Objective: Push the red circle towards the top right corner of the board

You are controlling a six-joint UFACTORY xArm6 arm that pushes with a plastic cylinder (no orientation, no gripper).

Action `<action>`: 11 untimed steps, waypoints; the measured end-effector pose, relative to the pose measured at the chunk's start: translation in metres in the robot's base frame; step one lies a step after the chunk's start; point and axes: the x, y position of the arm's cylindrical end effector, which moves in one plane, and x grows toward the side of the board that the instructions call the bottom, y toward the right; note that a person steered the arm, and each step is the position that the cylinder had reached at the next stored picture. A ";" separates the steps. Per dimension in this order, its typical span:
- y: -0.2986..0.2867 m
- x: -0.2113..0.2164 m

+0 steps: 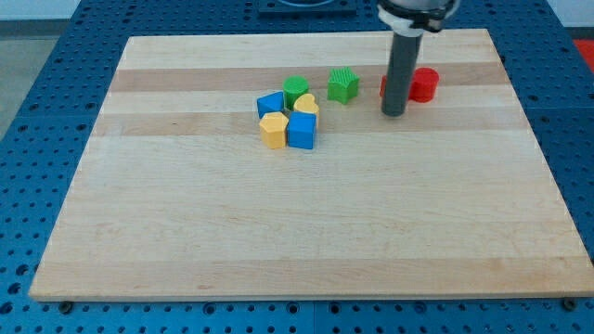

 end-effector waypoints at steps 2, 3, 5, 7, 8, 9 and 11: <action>0.003 -0.010; 0.022 -0.006; 0.029 -0.037; 0.050 -0.050; 0.074 -0.050; 0.067 -0.057; 0.049 -0.073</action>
